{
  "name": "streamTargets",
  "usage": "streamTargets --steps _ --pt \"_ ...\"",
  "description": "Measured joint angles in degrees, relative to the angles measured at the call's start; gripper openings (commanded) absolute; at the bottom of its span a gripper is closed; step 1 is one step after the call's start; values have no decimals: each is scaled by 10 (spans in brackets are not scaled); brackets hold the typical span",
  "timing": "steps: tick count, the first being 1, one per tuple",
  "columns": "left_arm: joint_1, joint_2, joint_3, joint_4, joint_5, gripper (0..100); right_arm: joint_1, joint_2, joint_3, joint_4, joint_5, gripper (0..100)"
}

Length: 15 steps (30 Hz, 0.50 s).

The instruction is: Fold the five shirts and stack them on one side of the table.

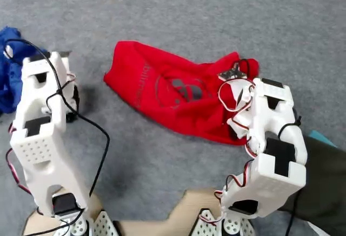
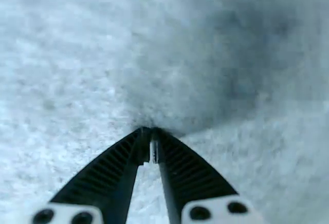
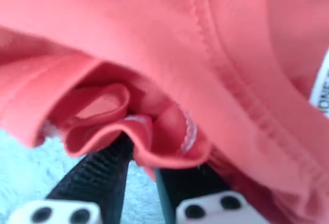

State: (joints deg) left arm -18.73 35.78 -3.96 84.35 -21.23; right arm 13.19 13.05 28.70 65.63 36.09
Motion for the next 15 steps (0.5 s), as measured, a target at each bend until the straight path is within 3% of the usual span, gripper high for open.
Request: streamTargets --steps 8,15 --pt "0 -127 230 -33 -105 24 6 -3 -12 28 0 9" --pt "10 -252 345 -120 -55 50 6 -135 -55 139 -2 9"
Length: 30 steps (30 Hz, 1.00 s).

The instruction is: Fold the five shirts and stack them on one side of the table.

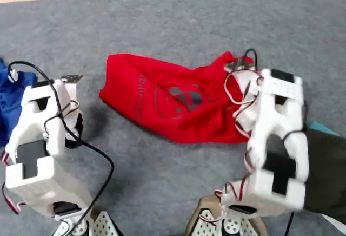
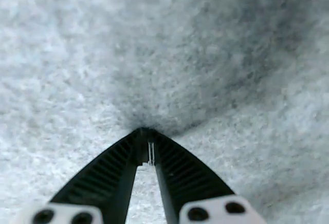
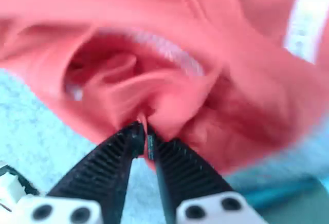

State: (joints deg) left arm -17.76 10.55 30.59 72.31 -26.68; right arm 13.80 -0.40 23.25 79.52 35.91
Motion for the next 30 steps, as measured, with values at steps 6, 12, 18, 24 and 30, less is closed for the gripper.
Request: streamTargets --steps 6,12,18,24,30 --pt "27 -16 -3 -3 74 71 6 -189 -51 76 0 9" --pt "29 -12 -57 26 106 71 73 -291 -65 40 0 85" --pt "30 -12 -80 42 107 71 146 -238 -55 -22 -32 371" --pt "30 -12 -80 42 107 71 156 -120 -69 -43 -40 439" --pt "27 17 -80 25 108 67 166 52 -166 -89 -51 180"
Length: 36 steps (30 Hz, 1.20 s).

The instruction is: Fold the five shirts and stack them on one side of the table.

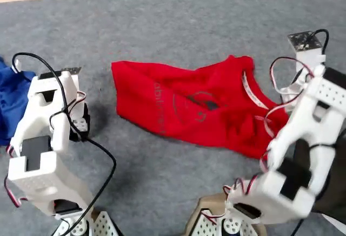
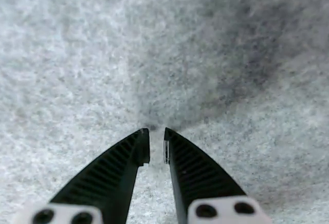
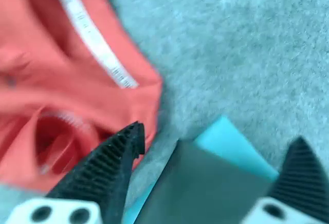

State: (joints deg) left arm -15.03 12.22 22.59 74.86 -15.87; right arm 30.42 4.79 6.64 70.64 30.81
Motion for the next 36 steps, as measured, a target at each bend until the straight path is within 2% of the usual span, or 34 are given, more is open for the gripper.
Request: streamTargets --steps 2,5,8,16,22,30,33,36 --pt "0 16 -2 -11 0 67 12 70 -52 -7 -17 12" --pt "0 40 -8 -17 1 64 32 184 -145 -11 -47 48" --pt "0 48 -9 -17 1 18 48 285 -243 7 -66 5" --pt "0 54 -13 -17 1 19 95 457 -433 77 -64 5" --pt "12 57 -18 -17 1 19 128 513 -490 113 56 5" --pt "69 57 -21 -18 1 19 205 516 -493 149 171 5" --pt "89 59 -27 -18 1 19 235 516 -498 155 191 5" --pt "91 59 -27 -18 1 19 235 529 -527 171 195 5"
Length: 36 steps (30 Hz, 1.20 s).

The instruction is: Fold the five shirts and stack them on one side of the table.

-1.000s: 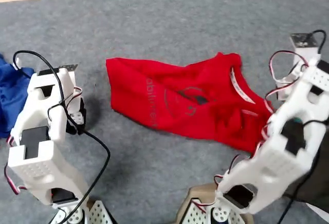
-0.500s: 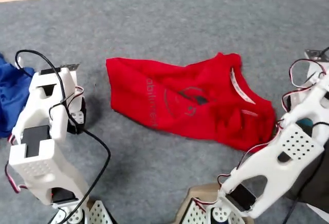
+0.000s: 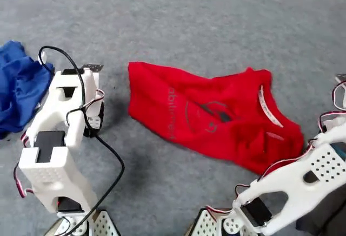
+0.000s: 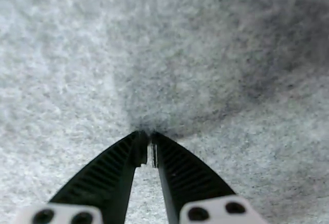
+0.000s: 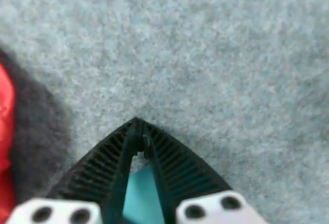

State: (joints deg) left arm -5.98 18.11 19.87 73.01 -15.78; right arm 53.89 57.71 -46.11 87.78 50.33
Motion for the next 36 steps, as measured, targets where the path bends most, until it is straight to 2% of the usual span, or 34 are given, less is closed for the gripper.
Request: streamTargets --steps 14,26,32,36 --pt "-40 -3 13 5 -24 19 -52 11 -133 106 1 5" --pt "-33 -5 28 5 -28 19 -52 11 -176 119 1 5" --pt "-33 -55 94 -2 -29 19 -52 11 -176 119 1 5" --pt "-34 -120 169 -36 -30 19 -55 11 -176 122 1 5"
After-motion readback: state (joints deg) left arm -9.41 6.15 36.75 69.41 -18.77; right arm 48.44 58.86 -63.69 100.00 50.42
